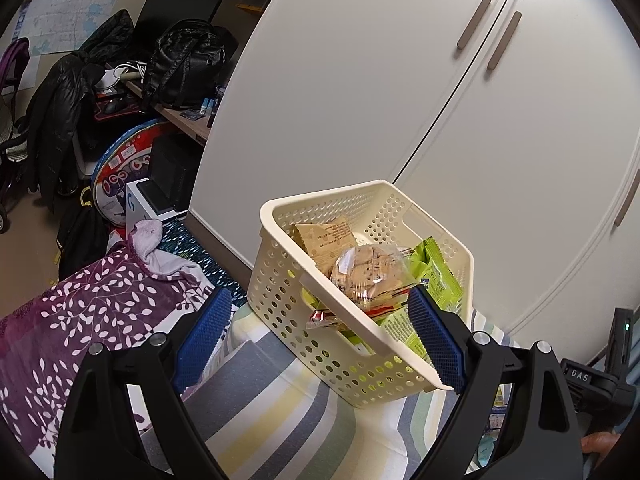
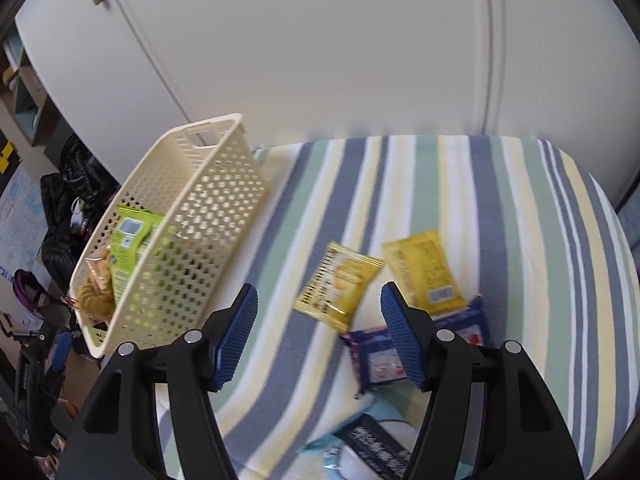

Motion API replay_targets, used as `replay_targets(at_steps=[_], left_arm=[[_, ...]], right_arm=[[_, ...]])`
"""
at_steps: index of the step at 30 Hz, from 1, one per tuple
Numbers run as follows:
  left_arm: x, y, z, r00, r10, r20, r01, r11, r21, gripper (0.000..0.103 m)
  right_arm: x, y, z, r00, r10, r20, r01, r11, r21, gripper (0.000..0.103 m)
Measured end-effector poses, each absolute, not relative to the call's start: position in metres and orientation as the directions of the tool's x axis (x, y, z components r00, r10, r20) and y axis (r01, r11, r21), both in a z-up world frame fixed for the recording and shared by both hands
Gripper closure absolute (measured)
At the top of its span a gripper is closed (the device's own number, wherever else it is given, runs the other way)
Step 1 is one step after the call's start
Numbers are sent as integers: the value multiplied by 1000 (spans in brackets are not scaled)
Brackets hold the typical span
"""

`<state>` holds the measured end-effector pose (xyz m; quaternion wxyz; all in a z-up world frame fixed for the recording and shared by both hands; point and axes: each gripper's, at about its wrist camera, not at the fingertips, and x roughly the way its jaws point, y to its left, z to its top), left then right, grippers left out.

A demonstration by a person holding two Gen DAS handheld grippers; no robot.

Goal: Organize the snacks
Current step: 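Move the right tool to the light-blue printed bag and grasp it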

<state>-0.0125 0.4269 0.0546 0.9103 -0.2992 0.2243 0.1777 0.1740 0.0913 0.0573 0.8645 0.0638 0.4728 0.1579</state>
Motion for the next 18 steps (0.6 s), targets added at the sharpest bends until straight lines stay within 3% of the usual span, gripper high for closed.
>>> replay_targets(at_steps=[4, 8, 12, 18], left_arm=[[-9, 422, 56, 835, 187, -518, -451, 773, -447, 12], [-11, 416, 60, 839, 207, -503, -446, 791, -419, 12], [-9, 410, 64, 841, 200, -504, -432, 808, -400, 6], [-12, 394, 72, 842, 188, -506, -401, 846, -353, 6]], right_arm=[[169, 71, 50, 506, 319, -801, -182, 948, 263, 35], [152, 53, 42, 497, 333, -801, -188, 943, 275, 23], [133, 40, 26, 445, 376, -813, -234, 925, 299, 22], [119, 37, 1, 352, 435, -829, -298, 891, 342, 22]])
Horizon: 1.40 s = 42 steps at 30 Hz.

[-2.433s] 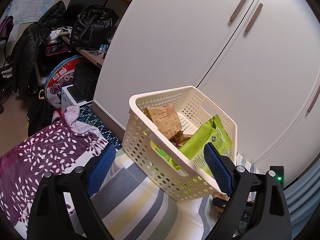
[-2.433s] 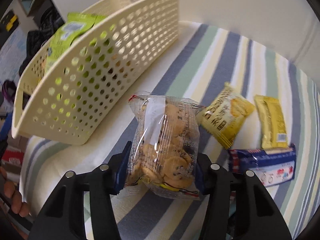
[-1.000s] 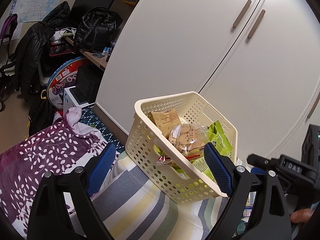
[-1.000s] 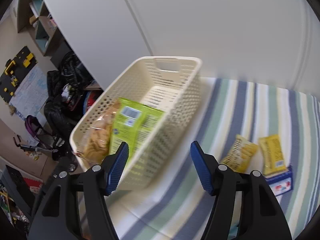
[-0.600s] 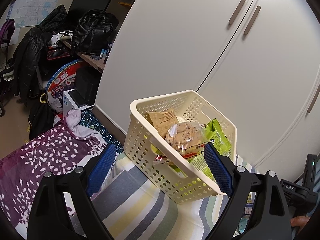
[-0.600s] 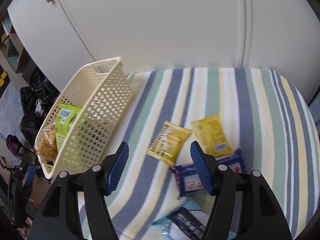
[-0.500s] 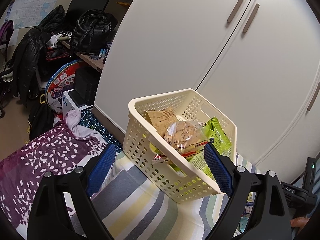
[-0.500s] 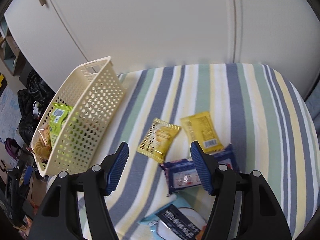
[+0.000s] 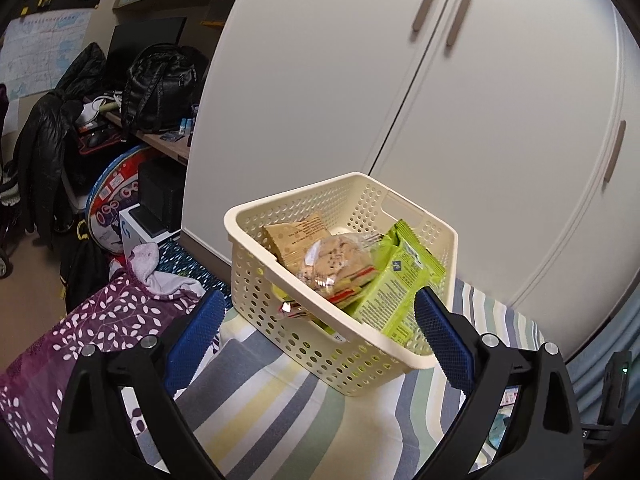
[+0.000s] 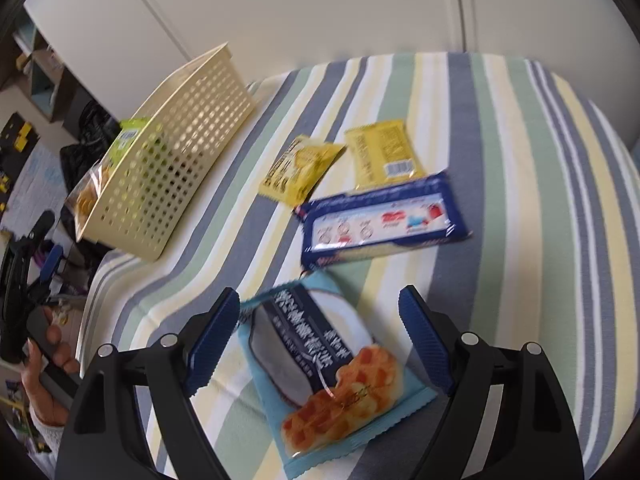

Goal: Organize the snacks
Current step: 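Move the right tool to the light-blue printed bag and grasp it, then grasp the yellow bibizan biscuit pack with the left tool and lift it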

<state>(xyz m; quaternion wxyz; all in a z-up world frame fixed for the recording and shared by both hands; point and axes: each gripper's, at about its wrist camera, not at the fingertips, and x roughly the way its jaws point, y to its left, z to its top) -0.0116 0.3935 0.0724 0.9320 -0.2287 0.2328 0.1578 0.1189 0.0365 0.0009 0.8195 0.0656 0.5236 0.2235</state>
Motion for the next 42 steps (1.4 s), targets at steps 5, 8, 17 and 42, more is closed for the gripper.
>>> replay_targets(at_steps=[5, 8, 17, 42], left_arm=[[-12, 378, 79, 840, 161, -519, -359, 881, -308, 6], [-11, 367, 84, 839, 148, -524, -331, 903, -274, 6], [9, 327, 89, 819, 51, -571, -199, 960, -199, 6], [149, 191, 43, 582, -140, -801, 226, 974, -6, 6]], right_arm=[[113, 54, -6, 291, 436, -852, -418, 859, 297, 11], [111, 68, -13, 265, 382, -885, -478, 850, 223, 11], [109, 67, -15, 255, 372, -893, -475, 852, 219, 35], [102, -39, -6, 442, 435, -785, -189, 900, 392, 43]])
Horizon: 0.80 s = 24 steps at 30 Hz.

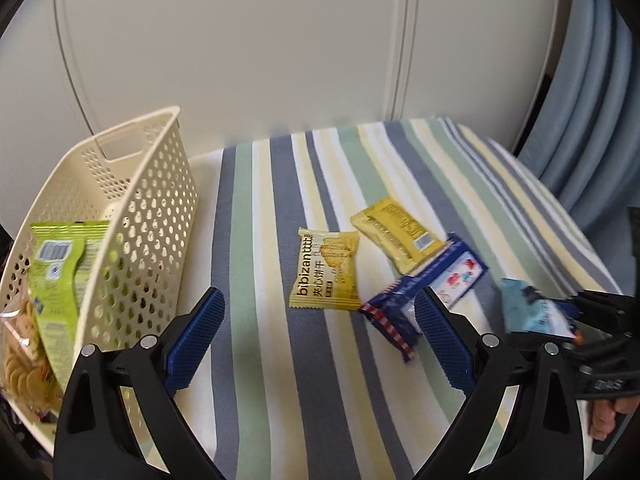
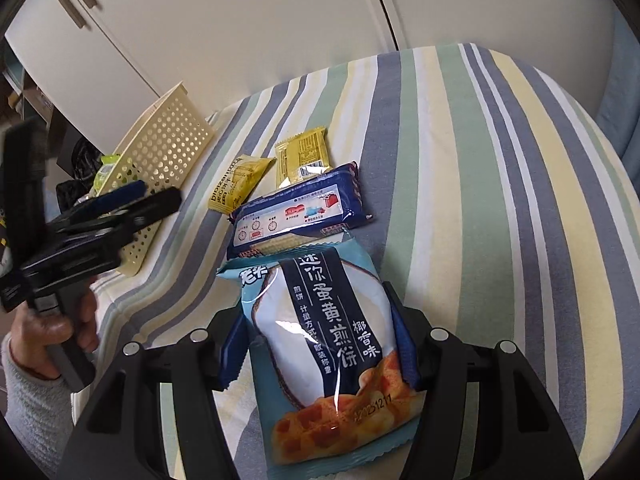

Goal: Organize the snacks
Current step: 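Grasp the yellow bibizan biscuit pack with the left tool and lift it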

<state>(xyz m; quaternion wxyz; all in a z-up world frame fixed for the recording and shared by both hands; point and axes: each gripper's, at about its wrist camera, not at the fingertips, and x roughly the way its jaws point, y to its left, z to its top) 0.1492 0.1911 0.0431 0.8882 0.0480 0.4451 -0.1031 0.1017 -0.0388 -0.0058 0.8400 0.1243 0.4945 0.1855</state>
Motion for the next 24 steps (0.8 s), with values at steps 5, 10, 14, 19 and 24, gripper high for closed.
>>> replay_targets(at_steps=[5, 10, 14, 19, 24], left_arm=[[176, 189, 17, 498, -148, -855, 226, 973, -37, 13], [195, 186, -3, 437, -147, -887, 214, 975, -56, 23], [210, 174, -7, 435, -123, -892, 224, 974, -26, 24], [229, 152, -16, 424, -81, -902, 238, 971, 24, 24], [242, 136, -24, 408, -78, -909, 246, 969, 27, 28]], right_arm=[[101, -39, -6, 445, 448, -776, -188, 893, 408, 43], [101, -41, -6, 446, 459, -768, -188, 887, 421, 43], [101, -43, -7, 446, 468, -763, -189, 882, 431, 43], [101, -43, -7, 447, 469, -762, -189, 882, 432, 43], [101, -43, -7, 446, 469, -762, -189, 882, 432, 43]])
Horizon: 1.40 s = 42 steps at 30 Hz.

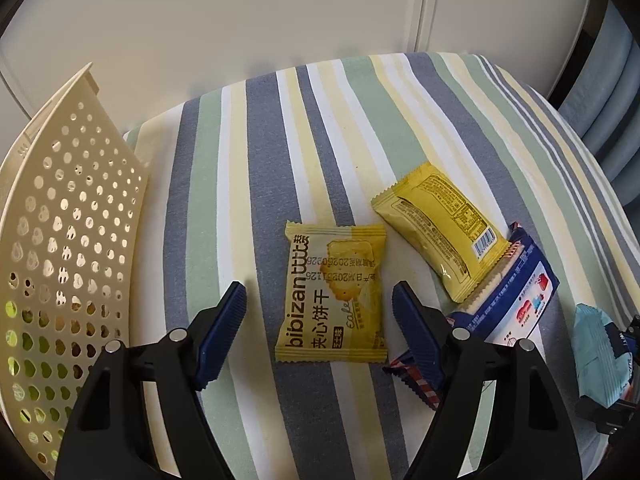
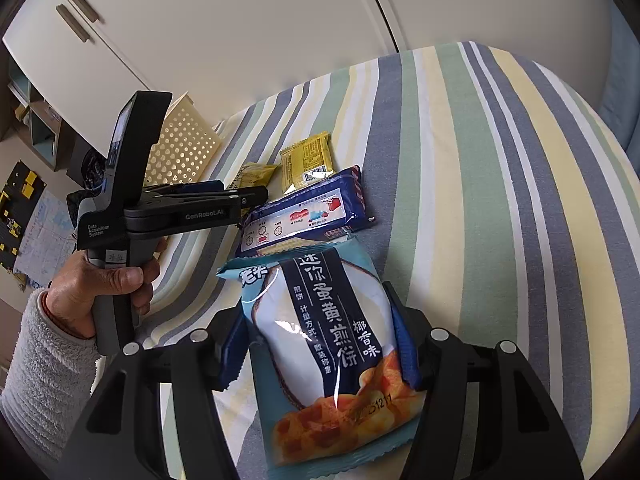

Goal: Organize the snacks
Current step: 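Grasp the yellow bibizan biscuit pack with the left tool and lift it, then carry the bibizan pack into the basket with the left tool, release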

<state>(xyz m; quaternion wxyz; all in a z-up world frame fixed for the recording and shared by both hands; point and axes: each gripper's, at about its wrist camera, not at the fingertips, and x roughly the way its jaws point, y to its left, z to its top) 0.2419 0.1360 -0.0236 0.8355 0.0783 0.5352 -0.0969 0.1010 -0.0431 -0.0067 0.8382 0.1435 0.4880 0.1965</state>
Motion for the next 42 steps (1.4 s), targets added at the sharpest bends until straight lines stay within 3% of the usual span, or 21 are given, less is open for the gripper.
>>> replay_targets(at_steps=[3, 7, 14, 30, 42], left_arm=[[248, 133, -25, 401, -106, -910, 245, 970, -5, 34], [249, 132, -22, 416, -112, -903, 247, 969, -7, 56], [225, 156, -1, 461, -129, -878, 231, 973, -22, 57], [166, 169, 71, 666, -31, -745, 188, 974, 128, 57], [132, 195, 120, 744, -3, -669, 129, 982, 139, 57]], right_arm=[[101, -43, -7, 447, 470, -762, -190, 882, 432, 43], [102, -44, -6, 447, 471, -761, -190, 881, 434, 43], [104, -45, -7, 448, 474, -757, -190, 879, 438, 43], [106, -46, -7, 451, 478, -754, -192, 876, 442, 43], [109, -46, -7, 454, 478, -752, -189, 876, 443, 43]])
